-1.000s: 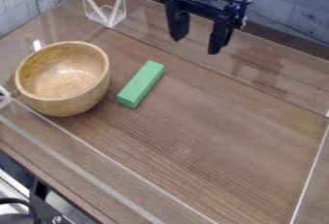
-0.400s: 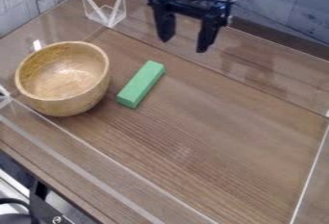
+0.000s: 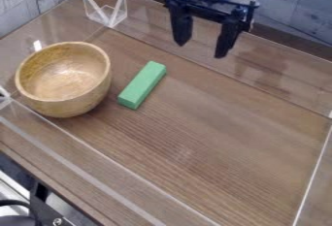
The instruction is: Put green stick into wooden bowl
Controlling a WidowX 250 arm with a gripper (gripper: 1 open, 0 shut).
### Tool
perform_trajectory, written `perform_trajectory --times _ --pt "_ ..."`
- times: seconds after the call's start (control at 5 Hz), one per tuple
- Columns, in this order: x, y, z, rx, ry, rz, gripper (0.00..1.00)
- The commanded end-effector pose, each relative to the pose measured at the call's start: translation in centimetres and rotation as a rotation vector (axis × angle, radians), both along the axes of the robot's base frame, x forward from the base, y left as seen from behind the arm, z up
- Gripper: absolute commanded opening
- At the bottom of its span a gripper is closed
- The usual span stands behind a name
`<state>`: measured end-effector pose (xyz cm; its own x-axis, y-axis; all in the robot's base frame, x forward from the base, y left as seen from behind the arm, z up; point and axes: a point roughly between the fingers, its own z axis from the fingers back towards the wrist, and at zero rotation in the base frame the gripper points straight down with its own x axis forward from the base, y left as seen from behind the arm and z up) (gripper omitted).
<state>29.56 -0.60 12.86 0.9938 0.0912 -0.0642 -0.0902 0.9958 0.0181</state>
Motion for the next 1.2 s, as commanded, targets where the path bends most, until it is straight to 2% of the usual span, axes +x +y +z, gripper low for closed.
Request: perform_trajectory --times 0.0,0.2,0.4,0.6,0.8,1.0 --pt "0.1 1.0 1.3 0.018 -0.077 0.036 1.00" --pt "0.2 1.7 1.3 0.017 -0.092 0.054 1.00" --pt "1.3 1.6 2.4 0.008 -0.099 0.011 1.00" --pt "2.1 1.0 2.8 0.013 -0.091 -0.016 1.00" --pt "1.3 -0.4 0.9 0.020 -0.067 -0.071 1.00" --pt "0.5 -0.5 -0.4 0.022 -0.064 -0.109 1.00"
